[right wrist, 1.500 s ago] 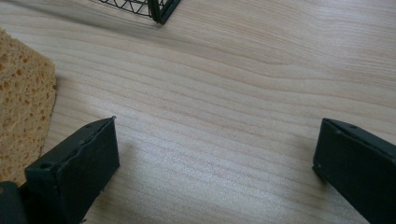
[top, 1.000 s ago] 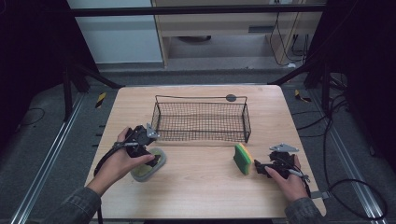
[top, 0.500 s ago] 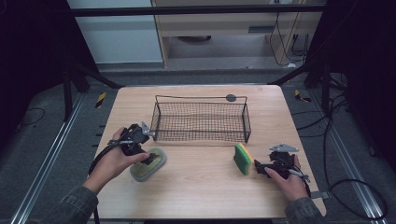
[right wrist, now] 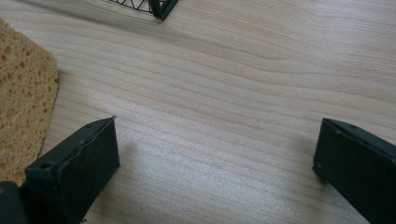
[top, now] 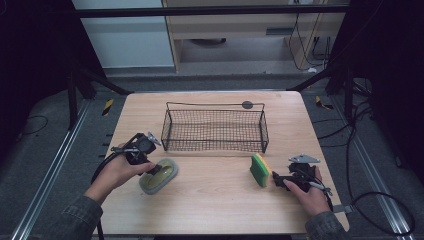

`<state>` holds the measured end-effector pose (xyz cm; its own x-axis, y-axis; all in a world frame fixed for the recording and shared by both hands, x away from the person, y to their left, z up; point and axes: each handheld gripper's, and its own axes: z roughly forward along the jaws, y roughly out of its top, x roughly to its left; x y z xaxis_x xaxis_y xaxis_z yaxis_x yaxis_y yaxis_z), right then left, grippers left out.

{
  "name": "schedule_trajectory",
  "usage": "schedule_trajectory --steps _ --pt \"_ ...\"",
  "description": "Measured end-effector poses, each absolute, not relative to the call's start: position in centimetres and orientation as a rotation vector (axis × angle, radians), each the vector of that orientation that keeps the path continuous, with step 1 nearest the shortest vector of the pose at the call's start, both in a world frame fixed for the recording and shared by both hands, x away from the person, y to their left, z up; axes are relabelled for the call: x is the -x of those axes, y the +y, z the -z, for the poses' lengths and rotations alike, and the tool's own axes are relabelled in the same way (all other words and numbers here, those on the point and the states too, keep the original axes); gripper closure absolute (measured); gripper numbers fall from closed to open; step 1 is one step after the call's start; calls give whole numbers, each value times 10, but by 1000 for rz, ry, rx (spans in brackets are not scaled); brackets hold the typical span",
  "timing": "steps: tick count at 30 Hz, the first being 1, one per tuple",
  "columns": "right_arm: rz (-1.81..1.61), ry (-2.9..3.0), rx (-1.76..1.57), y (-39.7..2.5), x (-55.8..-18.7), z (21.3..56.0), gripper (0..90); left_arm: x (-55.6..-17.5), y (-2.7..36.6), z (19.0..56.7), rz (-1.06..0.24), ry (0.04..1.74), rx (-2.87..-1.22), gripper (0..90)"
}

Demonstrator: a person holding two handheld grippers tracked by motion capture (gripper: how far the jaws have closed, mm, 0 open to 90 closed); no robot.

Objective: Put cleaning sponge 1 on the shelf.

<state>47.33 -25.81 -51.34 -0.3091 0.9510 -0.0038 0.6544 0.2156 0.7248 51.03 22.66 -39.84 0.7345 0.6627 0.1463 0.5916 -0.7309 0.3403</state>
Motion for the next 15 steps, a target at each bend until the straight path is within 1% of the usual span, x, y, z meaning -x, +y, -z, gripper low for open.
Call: schedule_trajectory --steps 7,9,11,12,15 --pt "-876 2048 -1480 -258 -473 513 6 -516 217 415 -323 951 -2731 381" --pt "-875 2048 -1479 -258 -473 513 5 -517 217 416 -313 952 -2731 393" --pt "-874 2049 -1476 -259 -473 513 5 -518 215 418 -274 953 -2740 429" --pt "-874 2049 -1476 -259 -473 513 5 -518 215 418 -274 953 -2740 443" --pt "-874 2049 -1476 -259 -473 513 6 -519 213 420 -258 946 -2764 455"
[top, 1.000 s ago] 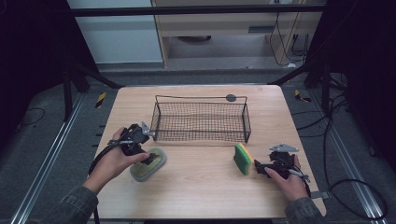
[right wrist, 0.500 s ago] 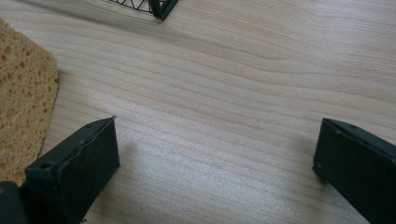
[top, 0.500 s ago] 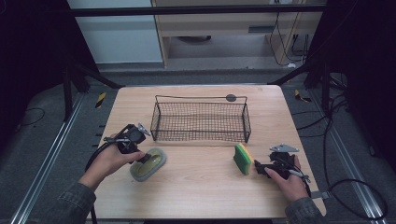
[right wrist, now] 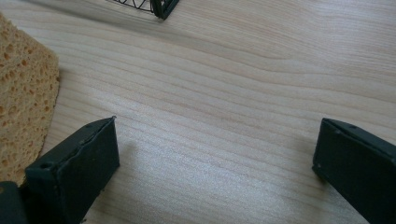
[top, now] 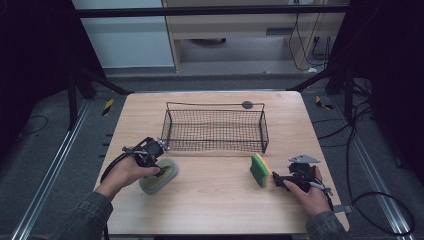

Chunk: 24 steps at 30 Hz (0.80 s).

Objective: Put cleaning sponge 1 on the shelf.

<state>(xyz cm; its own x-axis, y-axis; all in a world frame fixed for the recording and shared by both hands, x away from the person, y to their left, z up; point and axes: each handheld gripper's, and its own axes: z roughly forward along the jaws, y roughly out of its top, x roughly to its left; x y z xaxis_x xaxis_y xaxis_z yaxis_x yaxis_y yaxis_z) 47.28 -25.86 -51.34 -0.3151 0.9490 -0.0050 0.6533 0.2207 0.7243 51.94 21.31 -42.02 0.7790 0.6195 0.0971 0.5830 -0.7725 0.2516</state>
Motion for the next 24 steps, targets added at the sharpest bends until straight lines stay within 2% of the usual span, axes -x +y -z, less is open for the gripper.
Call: schedule_trajectory --steps 8,13,19,24 --pt "-876 2054 -1470 -259 -473 513 6 -524 213 428 -230 940 -2796 487" --pt "-875 2057 -1467 -259 -473 513 6 -526 213 430 -207 941 -2789 575" --pt "-874 2057 -1466 -259 -473 513 6 -525 214 434 -191 940 -2792 613" --pt "-874 2057 -1466 -259 -473 513 6 -521 217 431 -203 913 -2783 701"
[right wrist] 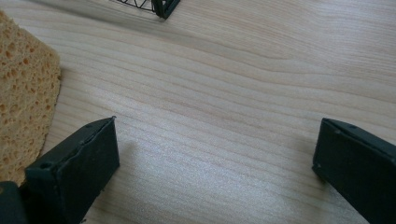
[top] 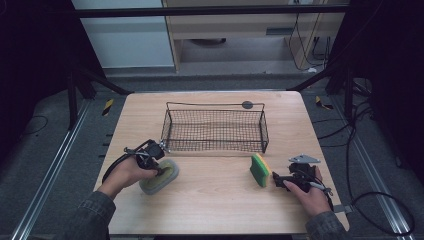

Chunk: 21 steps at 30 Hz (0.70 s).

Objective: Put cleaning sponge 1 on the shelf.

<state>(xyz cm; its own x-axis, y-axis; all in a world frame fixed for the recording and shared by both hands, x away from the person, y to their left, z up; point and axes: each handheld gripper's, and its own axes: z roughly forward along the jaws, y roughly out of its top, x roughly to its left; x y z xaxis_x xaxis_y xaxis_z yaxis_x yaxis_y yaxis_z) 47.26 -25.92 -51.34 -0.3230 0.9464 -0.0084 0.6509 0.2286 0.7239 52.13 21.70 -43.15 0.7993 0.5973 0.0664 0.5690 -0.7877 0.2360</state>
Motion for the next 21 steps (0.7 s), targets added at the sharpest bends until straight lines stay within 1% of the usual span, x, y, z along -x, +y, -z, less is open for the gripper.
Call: schedule_trajectory --steps 7,8,11,13,16,21 --pt "-873 2057 -1465 -259 -472 513 7 -512 220 423 -264 864 -2783 704" --pt "-873 2057 -1465 -259 -472 513 7 -508 220 418 -297 828 -2780 704" --pt "-873 2057 -1465 -259 -472 513 7 -503 221 410 -356 791 -2779 704" --pt "-873 2057 -1465 -259 -472 513 7 -501 221 408 -358 783 -2775 705" --pt "-873 2057 -1465 -259 -473 513 7 -497 221 400 -402 750 -2781 705" --pt "-875 2058 -1465 -259 -473 513 5 -495 221 391 -433 729 -2773 705"
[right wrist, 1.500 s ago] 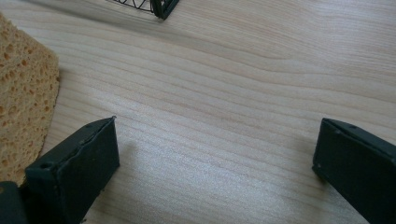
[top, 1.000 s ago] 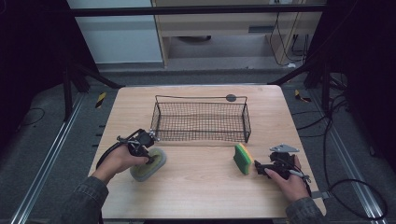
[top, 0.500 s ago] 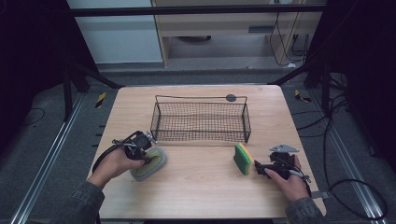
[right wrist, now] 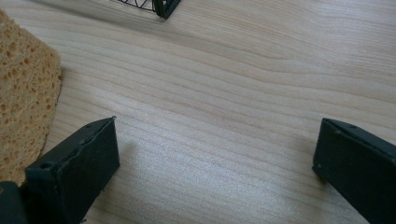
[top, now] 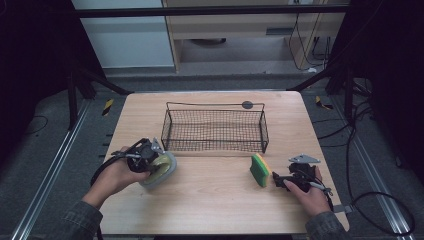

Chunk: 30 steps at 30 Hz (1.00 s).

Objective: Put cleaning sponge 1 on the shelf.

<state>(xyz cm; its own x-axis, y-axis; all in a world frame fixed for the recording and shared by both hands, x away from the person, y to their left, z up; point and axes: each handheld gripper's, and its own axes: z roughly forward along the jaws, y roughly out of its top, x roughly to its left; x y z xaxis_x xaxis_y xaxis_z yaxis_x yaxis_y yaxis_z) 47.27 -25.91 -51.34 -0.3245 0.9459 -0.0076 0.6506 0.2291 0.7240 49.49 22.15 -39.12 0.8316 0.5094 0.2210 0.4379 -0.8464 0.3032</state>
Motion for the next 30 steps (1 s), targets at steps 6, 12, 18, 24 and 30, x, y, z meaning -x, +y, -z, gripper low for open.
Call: schedule_trajectory --steps 6,12,18,24,30 --pt "-876 2060 -1465 -259 -473 513 5 -495 220 382 -484 697 -2780 705" --pt "-877 2060 -1464 -259 -473 513 5 -493 216 369 -547 654 -2777 705" --pt "-880 2064 -1460 -260 -473 513 5 -490 212 354 -619 613 -2769 705" --pt "-881 2066 -1459 -260 -473 513 5 -488 209 340 -675 571 -2767 705" --pt "-880 2066 -1458 -260 -473 513 4 -490 209 331 -710 542 -2770 705"
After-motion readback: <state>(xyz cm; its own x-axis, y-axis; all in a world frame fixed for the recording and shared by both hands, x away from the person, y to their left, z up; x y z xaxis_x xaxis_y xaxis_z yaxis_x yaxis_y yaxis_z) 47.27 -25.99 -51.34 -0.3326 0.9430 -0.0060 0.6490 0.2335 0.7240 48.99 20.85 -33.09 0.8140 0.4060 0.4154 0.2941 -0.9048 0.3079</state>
